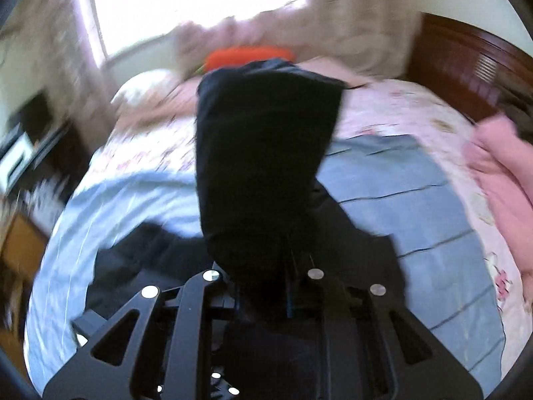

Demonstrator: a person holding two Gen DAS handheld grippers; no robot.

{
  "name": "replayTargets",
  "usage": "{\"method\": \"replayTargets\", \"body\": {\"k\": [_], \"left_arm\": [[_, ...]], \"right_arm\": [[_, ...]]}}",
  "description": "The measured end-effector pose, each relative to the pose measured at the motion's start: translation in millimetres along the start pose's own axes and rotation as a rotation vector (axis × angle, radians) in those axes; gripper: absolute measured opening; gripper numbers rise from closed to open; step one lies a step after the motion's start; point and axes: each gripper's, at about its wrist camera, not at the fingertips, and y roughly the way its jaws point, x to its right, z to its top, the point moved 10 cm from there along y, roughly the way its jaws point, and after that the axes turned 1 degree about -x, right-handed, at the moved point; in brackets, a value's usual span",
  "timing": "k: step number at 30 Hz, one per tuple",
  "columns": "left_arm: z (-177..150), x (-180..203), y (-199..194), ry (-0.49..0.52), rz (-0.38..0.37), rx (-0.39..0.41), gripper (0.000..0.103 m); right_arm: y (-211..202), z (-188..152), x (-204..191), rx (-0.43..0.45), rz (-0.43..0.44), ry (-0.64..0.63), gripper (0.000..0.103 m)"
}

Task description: Fold large clothes

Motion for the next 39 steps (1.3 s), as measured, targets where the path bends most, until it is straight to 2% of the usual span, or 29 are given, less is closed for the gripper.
{"method": "replayTargets", "body": {"k": [3,5,9,10,11,14,16,17,18,19,20,22,25,27,30,32,35,39], "left_arm": [[0,-39,-26,-0.056,-0.014,0.069,0.101],[-1,-70,-38,-0.136,-0.03,0.095,0.101],[-11,-122,-45,-0.322,-0.134,0.088,0.101],[-17,-131,-40,-0.355,-0.156,0.059,0.101],[-22,-135,-35,-0.353,-0.15,0.041,0.101],[-30,-132,-27,-0.336,-0.174,0.02,0.101],[-31,-130,-24,-0.349,-0.183,0.019,0.101],[-32,-130,-22,-0.363,-0.19,0.018,0.101],[-33,-131,-22,-0.38,-0.203,0.015,0.101],[-33,-131,-21,-0.398,-0.226,0.011,0.101],[-33,-128,-20,-0.404,-0.241,0.007,0.101],[-34,-121,-19,-0.395,-0.265,-0.003,0.101],[-29,-108,-17,-0.361,-0.255,-0.016,0.101],[-25,-98,-16,-0.328,-0.241,-0.02,0.101],[-16,-76,-11,-0.24,-0.176,-0.017,0.101],[-13,-66,-8,-0.208,-0.146,-0.015,0.101],[-11,-60,-7,-0.175,-0.105,-0.003,0.101],[-13,-68,-12,-0.193,-0.081,0.012,0.101]], "right_arm": [[22,-28,-52,-0.077,0.04,-0.033,0.019],[36,-46,-75,-0.125,0.036,-0.048,0.019],[55,-76,-100,-0.165,-0.016,-0.103,0.021],[62,-77,-100,-0.171,-0.024,-0.109,0.022],[71,-84,-97,-0.19,-0.046,-0.116,0.024],[79,-104,-94,-0.228,-0.113,-0.161,0.036],[80,-106,-94,-0.225,-0.146,-0.171,0.051],[78,-104,-90,-0.231,-0.157,-0.166,0.055],[75,-102,-88,-0.243,-0.152,-0.156,0.061],[73,-101,-87,-0.253,-0.138,-0.145,0.063],[65,-96,-86,-0.261,-0.095,-0.123,0.064],[49,-85,-84,-0.245,-0.036,-0.083,0.072],[6,-58,-81,-0.157,0.068,-0.017,0.081],[-26,-35,-65,-0.078,0.058,0.0,0.088],[-39,-21,-38,-0.047,-0.001,-0.006,0.088],[-33,-22,-19,-0.063,-0.042,-0.01,0.088],[-11,-28,-27,-0.119,0.011,-0.062,0.088],[32,-47,-71,-0.228,0.1,-0.21,0.088]]}}
